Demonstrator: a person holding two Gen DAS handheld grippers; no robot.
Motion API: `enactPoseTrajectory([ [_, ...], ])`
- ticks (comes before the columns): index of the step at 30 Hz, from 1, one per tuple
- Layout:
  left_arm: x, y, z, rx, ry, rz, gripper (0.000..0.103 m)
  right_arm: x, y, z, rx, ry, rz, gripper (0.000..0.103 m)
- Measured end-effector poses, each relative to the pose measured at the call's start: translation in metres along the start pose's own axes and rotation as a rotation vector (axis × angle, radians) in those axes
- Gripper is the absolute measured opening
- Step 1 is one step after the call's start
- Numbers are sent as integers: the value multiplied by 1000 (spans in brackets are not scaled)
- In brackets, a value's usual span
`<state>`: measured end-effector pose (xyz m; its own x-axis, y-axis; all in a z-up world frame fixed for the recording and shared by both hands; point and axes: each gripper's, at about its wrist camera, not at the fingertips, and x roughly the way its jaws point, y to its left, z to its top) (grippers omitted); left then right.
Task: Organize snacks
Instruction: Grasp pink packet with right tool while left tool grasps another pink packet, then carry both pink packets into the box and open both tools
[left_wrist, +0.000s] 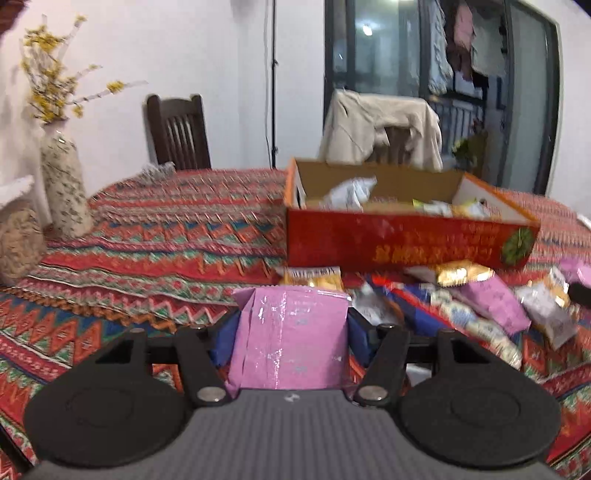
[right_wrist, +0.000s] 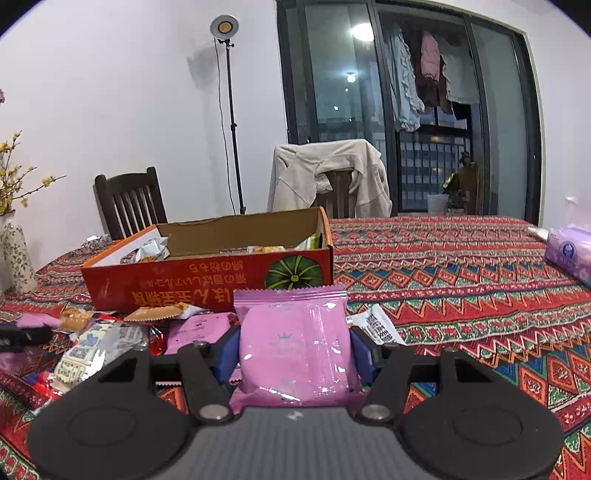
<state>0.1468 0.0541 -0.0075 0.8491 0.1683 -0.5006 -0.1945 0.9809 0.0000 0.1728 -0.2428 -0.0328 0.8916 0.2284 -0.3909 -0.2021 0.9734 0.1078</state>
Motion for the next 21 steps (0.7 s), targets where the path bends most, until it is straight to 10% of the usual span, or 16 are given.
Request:
enactPoseTrajectory([
  [21,-46,-28,46,-30,-191,-139,61,-20,33,32,-93,-76,24,61],
])
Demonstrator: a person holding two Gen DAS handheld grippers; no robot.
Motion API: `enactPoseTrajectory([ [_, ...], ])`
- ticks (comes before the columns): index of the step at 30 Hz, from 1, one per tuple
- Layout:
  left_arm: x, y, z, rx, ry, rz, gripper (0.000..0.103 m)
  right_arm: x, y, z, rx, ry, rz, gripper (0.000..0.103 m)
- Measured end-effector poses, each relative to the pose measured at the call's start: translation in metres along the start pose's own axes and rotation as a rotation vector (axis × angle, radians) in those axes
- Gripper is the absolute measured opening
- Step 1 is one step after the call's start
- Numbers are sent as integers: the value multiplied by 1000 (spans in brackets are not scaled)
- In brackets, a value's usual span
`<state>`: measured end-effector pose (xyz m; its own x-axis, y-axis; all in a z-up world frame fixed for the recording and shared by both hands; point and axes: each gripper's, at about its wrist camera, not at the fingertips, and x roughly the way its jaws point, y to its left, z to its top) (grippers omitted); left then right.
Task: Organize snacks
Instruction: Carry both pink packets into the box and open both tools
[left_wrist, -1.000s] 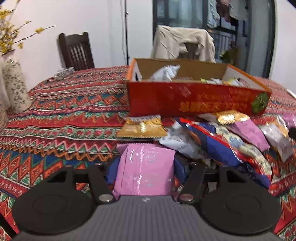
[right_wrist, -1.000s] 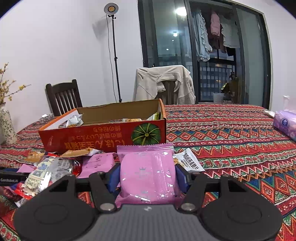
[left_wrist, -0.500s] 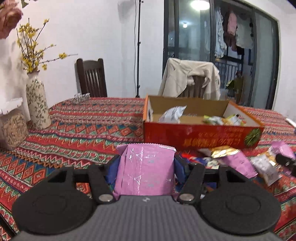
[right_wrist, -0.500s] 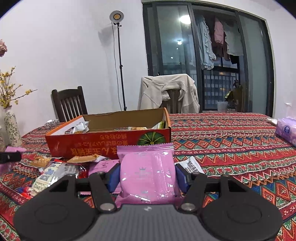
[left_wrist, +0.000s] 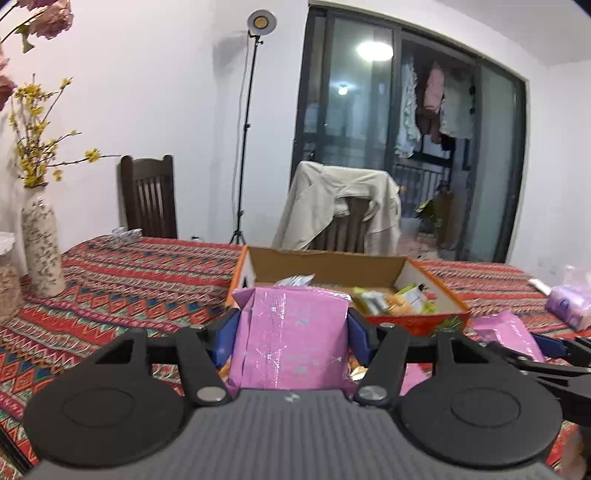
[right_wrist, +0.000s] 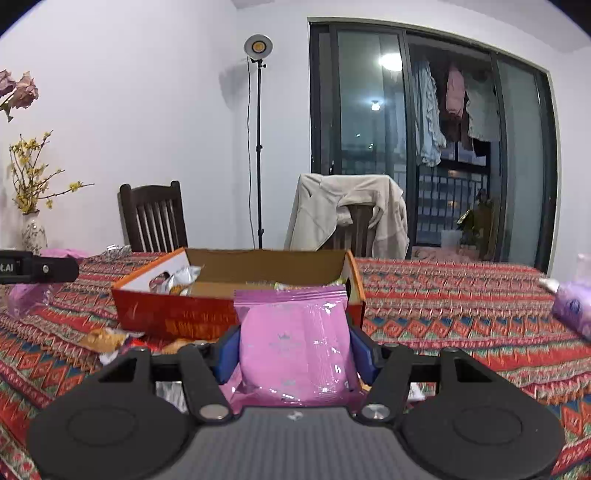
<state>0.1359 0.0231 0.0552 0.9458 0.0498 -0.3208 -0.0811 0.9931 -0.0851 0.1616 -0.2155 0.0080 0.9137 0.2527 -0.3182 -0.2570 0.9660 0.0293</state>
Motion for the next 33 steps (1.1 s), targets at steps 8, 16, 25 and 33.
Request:
enactPoseTrajectory([
  [8,12,4,20,-14,-22,-12,61,12,6,20,-6,-11,-4,61],
  [16,38,-2,42,-14,-17,-29,61,32,5,52,5,-43,-7,61],
  [25,78,-18,70,-35,-30,-32,61,73,5,84,13,-60,-5,61],
  [33,125,-19,88,-74,-36,-17,61,115,9,103,32,-68,-15,61],
])
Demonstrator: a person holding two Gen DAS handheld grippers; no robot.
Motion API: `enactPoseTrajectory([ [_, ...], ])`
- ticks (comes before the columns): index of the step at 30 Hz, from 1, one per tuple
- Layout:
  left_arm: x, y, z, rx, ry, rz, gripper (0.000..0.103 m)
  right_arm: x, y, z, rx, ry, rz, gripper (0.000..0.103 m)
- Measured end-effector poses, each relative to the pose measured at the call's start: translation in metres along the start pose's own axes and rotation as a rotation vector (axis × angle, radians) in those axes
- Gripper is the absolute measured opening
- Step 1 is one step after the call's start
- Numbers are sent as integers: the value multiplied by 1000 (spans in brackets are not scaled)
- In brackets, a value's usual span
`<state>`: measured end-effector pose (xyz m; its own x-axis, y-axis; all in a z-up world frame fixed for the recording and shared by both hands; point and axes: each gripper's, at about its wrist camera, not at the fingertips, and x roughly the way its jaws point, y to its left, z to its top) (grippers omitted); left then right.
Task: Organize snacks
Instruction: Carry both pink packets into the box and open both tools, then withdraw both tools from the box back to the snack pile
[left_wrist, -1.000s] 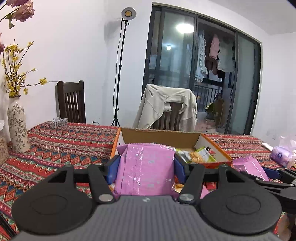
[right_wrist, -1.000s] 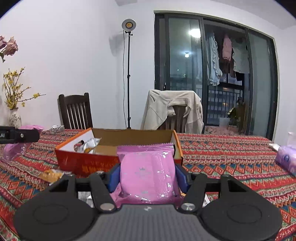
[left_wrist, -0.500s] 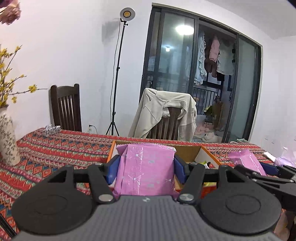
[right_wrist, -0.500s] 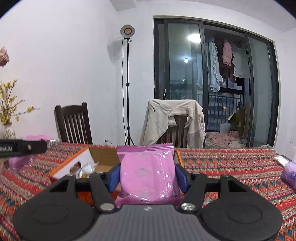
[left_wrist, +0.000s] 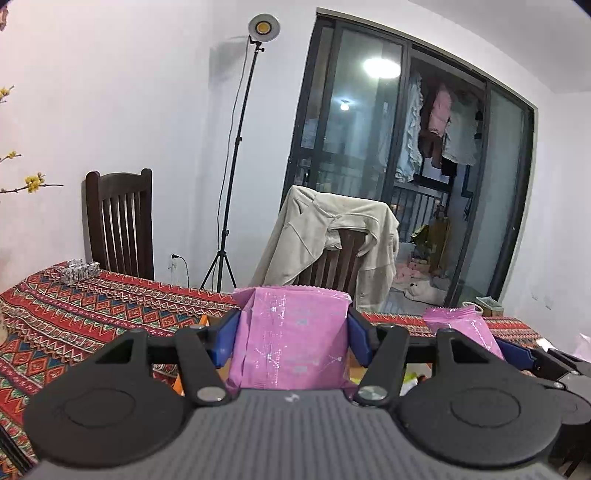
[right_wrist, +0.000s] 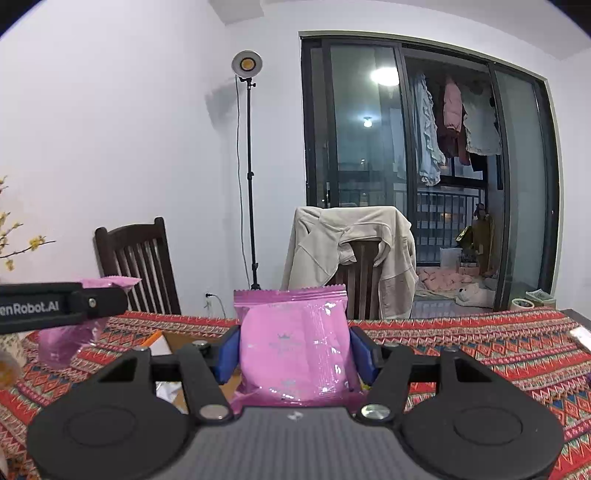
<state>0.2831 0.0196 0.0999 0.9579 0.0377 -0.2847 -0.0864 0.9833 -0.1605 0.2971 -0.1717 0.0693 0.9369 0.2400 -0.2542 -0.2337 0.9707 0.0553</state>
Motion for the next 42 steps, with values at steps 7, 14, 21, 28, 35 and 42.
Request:
enactPoseTrajectory([
  [7,42,16,-22,-35,56,15,61,35,-12,-22,29,31,6,61],
  [14,69,20,-41,-17,140,10,61,65,-12,-42,4,118,2,61],
  [21,71,15,-47,-9,153,-31,84,69,-8,-45,-8,140,11,62],
  [28,63,15,-44,-16,109,-36,103,69,-4,-47,-23,157,-6,103],
  [35,64,15,-41,-23,132,-26,103,68,-9,-42,-12,172,-14,103],
  [42,41,11,-19,-43,121,10,103,51,-8,-24,-22,178,-14,103],
])
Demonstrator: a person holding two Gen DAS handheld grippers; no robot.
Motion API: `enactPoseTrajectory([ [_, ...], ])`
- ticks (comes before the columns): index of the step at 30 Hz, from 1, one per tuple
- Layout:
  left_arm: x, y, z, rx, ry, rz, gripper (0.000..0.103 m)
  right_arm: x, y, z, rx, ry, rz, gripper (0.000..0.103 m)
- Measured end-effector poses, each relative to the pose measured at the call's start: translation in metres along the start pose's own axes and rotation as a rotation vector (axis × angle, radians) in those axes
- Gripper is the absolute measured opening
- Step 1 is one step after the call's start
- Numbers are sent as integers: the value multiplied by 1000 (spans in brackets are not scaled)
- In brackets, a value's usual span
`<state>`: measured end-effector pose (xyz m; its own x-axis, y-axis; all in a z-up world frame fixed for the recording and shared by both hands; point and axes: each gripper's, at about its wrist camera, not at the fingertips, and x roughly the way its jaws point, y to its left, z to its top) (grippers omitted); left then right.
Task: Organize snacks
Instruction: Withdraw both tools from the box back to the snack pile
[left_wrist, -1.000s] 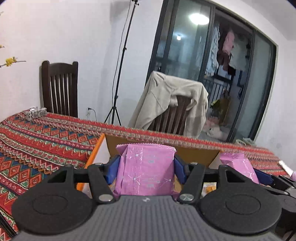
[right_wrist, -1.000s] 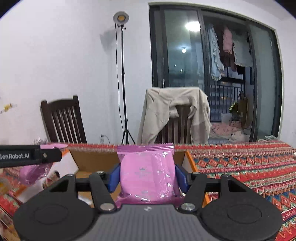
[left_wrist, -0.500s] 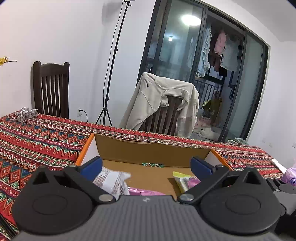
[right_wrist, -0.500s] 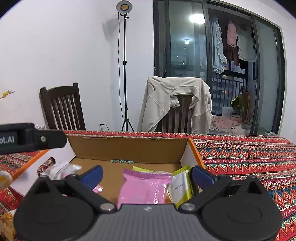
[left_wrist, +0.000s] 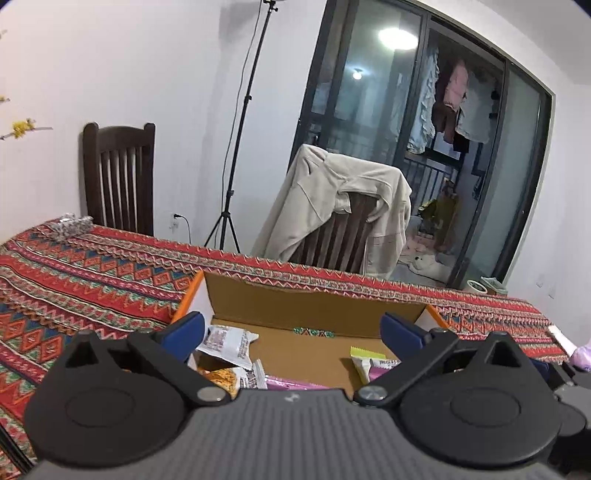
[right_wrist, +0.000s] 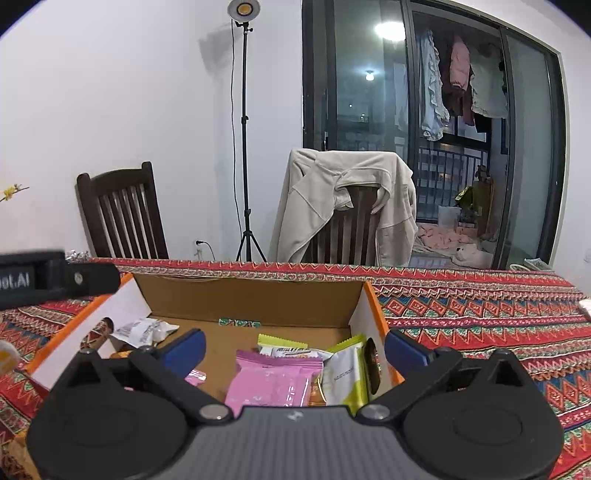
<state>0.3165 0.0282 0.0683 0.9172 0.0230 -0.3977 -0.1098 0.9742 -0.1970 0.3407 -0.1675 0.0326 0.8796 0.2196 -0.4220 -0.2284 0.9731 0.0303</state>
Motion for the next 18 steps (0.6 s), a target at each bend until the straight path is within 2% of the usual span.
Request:
enactPoseTrajectory([
  [8,-44,-4,-4,-5,20,46,103,-48,2,-10,-53,7,29,103],
  [14,-75,-16,-35,-12,62,89,103,-90,-9,-32,-74,22,41,103],
  [18,-84,-31,-58,39,111,146,103,-107,-20,-53,-69,46,40,103],
])
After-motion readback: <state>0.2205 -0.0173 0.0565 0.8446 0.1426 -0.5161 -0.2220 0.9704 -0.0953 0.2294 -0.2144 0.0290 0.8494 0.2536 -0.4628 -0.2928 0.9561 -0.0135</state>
